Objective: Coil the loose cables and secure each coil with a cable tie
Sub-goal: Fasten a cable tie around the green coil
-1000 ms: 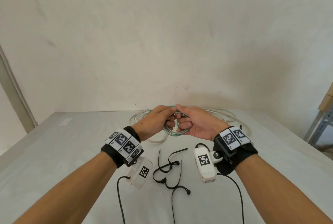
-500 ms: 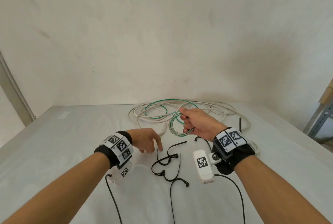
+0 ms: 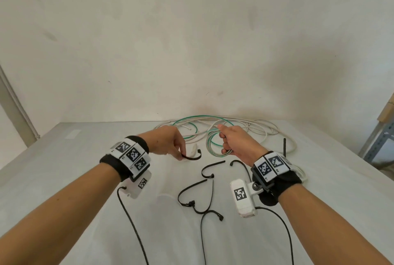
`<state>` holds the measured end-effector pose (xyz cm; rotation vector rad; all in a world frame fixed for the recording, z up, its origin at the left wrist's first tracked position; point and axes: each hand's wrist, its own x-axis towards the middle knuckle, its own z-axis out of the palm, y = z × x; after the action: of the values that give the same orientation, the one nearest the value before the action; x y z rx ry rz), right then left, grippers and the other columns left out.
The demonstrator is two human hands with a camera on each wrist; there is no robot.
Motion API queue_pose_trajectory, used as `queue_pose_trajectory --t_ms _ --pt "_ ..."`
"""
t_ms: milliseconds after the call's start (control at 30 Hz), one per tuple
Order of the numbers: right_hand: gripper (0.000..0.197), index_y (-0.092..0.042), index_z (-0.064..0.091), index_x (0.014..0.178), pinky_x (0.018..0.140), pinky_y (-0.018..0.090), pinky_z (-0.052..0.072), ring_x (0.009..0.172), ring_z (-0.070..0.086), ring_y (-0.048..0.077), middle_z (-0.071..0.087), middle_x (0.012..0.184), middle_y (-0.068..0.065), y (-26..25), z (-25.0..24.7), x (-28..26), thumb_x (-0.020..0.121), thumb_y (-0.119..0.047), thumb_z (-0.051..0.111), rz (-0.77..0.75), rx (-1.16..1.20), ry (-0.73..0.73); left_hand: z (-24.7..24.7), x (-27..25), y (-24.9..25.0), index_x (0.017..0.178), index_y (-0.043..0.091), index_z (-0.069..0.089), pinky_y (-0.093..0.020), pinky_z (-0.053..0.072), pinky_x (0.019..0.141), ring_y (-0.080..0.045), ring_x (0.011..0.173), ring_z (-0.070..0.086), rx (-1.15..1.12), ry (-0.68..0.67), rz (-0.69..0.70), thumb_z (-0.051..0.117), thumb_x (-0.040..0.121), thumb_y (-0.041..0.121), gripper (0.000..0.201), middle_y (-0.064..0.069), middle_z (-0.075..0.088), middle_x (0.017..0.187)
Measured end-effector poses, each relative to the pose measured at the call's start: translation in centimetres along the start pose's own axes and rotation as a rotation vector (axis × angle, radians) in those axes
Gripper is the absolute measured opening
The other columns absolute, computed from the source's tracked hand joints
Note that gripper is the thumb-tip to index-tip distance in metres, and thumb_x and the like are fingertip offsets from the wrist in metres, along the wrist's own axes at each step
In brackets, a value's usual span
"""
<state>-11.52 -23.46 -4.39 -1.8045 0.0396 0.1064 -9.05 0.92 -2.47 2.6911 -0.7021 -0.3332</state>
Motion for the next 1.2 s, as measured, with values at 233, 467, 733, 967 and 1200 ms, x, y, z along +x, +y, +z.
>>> queue_pose_trajectory --t_ms 233,467,733,967,1200 --pt "0.045 -0.007 0.053 0.085 0.07 0.036 0.047 0.048 0.055 0.01 0.044 0.063 0.003 -0.3 2.2 0.0 0.109 -0.044 0.042 -0.228 -0.348 0.005 -2.3 -0.7 3.9 0.082 0.026 0.083 -0.016 0.039 0.058 0.005 0.056 0.054 0.196 -0.039 0.04 0.086 0.078 0.021 0.007 0.016 0.065 0.061" --pt "0.056 0.004 0.063 0.102 0.078 0.043 0.053 0.071 0.063 0.03 0.053 0.066 0.0 -0.7 3.2 -1.1 0.108 -0.047 0.041 -0.268 -0.515 -0.092 -3.3 -0.8 4.9 0.083 0.022 0.083 -0.021 0.044 0.059 -0.005 0.066 0.059 0.244 0.096 -0.052 0.085 0.079 0.019 0.005 0.011 0.068 0.068" --pt "0.057 0.004 0.059 0.095 0.073 0.038 0.05 0.073 0.064 0.031 0.055 0.067 0.005 -0.3 3.1 -0.9 0.109 -0.047 0.038 -0.285 -0.523 -0.036 -3.2 -1.8 5.6 0.087 0.029 0.076 -0.029 0.043 0.062 -0.023 0.081 0.067 0.419 0.401 -0.046 0.071 0.085 0.023 0.008 0.005 0.069 0.087" --pt "0.044 -0.012 0.07 0.092 0.057 0.017 0.038 0.061 0.056 0.01 0.06 0.056 -0.019 -0.6 3.6 -0.9 0.11 -0.04 0.041 -0.357 -0.516 0.021 -3.0 -2.5 5.2 0.094 0.031 0.076 -0.029 0.042 0.064 -0.023 0.085 0.066 0.445 0.527 0.024 0.068 0.087 0.03 0.01 0.007 0.071 0.09" --pt "0.042 -0.012 0.074 0.096 0.069 0.034 0.046 0.056 0.055 0.014 0.053 0.051 -0.013 -0.2 3.5 -0.7 0.108 -0.042 0.048 -0.339 -0.3 0.008 -2.6 -2.5 4.6 0.098 0.028 0.076 -0.029 0.039 0.061 -0.022 0.081 0.063 0.408 0.62 0.107 0.061 0.091 0.019 0.019 0.012 0.061 0.086"
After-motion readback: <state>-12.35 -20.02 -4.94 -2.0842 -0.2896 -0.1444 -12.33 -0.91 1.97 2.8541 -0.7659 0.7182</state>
